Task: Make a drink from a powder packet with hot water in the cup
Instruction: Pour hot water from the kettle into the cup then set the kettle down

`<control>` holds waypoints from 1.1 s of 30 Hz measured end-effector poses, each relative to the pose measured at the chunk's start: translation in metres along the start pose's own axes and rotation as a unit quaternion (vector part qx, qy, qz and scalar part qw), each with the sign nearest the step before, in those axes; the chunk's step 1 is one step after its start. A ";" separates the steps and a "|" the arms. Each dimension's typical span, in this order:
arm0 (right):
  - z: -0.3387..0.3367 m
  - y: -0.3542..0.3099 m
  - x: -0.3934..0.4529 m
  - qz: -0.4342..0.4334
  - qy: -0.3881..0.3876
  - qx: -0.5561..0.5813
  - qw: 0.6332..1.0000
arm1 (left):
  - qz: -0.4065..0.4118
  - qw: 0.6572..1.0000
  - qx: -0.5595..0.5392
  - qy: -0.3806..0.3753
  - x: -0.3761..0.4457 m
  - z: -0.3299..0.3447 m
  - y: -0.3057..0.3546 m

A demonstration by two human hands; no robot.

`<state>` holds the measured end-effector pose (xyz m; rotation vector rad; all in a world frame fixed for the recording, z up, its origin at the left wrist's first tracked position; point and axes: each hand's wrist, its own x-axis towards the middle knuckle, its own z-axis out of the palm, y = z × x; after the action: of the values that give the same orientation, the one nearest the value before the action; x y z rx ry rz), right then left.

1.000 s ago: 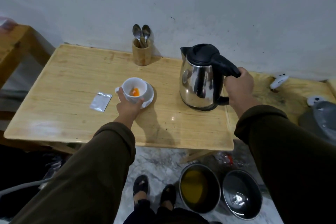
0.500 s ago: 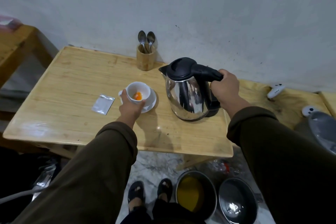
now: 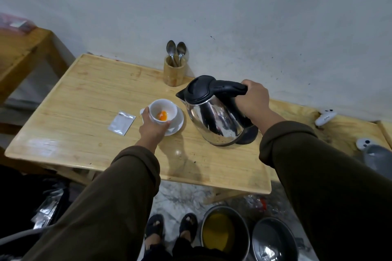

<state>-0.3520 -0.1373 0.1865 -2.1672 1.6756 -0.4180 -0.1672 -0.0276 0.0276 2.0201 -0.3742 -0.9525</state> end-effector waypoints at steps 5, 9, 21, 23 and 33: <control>0.005 -0.003 0.005 -0.017 -0.009 -0.016 1.000 | -0.002 1.000 -0.005 -0.005 -0.001 -0.002 0.001; 0.010 -0.007 0.007 -0.027 -0.013 -0.032 0.999 | 0.001 1.000 -0.012 -0.009 -0.002 -0.004 0.001; 0.014 -0.015 0.012 -0.058 -0.011 -0.078 0.995 | -0.011 0.999 -0.026 -0.027 -0.002 -0.010 0.004; 0.014 -0.017 0.013 -0.062 -0.009 -0.088 0.994 | -0.015 0.999 -0.028 -0.027 -0.001 -0.010 0.004; 0.016 -0.021 0.015 -0.058 -0.003 -0.100 0.993 | -0.035 0.999 -0.027 -0.030 0.000 -0.010 0.008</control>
<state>-0.3234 -0.1459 0.1821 -2.4162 1.6549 -0.2851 -0.1593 -0.0266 0.0371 1.9700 -0.3090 -1.0562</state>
